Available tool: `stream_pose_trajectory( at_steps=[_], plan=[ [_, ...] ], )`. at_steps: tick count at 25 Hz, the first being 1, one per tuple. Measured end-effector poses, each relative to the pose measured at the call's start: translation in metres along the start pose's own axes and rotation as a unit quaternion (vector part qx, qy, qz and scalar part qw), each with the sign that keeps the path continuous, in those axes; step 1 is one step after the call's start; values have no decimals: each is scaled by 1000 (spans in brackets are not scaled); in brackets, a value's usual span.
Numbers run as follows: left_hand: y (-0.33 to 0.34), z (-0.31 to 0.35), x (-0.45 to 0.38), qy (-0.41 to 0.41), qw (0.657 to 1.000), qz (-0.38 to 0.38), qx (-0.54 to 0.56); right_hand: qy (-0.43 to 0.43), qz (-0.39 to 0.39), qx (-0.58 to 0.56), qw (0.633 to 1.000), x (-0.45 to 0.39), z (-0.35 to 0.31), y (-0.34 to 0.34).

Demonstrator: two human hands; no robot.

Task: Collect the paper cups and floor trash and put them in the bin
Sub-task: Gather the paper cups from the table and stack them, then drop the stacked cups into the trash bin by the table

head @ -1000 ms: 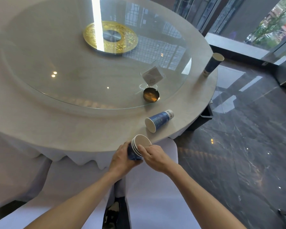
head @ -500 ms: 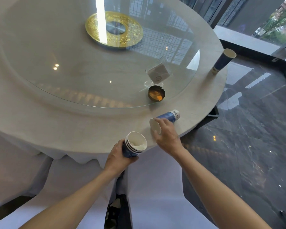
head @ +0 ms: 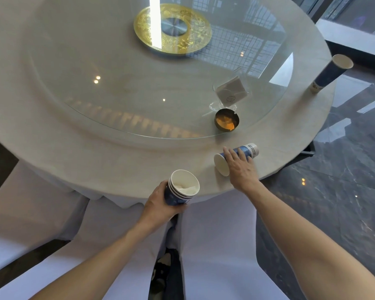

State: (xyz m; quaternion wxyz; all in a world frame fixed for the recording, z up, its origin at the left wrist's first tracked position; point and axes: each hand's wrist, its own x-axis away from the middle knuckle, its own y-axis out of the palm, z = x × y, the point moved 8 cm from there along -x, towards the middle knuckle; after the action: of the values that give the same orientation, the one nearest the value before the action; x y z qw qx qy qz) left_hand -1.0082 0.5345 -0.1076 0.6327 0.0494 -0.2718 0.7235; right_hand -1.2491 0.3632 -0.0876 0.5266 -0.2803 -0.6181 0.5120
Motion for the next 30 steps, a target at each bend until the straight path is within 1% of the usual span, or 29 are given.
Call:
stream_pose_trajectory(
  at_steps=[3,5,8,10,12,14,17,21,26,28,30],
  plan=[
    [-4,-3,-3,-8,1000,4,-3,3,3,17,1000,0,5,12],
    [-3,-1,-4,-6,1000,-1,-6,17,5,-8,1000,6,11,18],
    [4,10,-6,-1,1000,-17,-10,52,16,-87,995,26,17,16],
    [8,24,-8,11,999,-37,-22,76,31,-162,983,45,21,12],
    [10,43,-12,32,997,-54,-44,109,60,-262,957,69,30,10],
    [11,62,-16,49,996,-60,-45,142,81,-356,920,96,38,13],
    [26,94,-12,71,994,-79,-25,169,96,-441,876,141,44,20],
    [59,136,8,118,987,-105,1,186,130,-490,841,199,50,26],
    [120,187,57,192,971,-143,21,232,155,-525,804,265,79,44],
    [142,202,73,212,965,-152,35,231,162,-543,791,282,86,49],
    [177,221,103,235,957,-167,38,229,183,-568,769,314,103,52]
  ],
)
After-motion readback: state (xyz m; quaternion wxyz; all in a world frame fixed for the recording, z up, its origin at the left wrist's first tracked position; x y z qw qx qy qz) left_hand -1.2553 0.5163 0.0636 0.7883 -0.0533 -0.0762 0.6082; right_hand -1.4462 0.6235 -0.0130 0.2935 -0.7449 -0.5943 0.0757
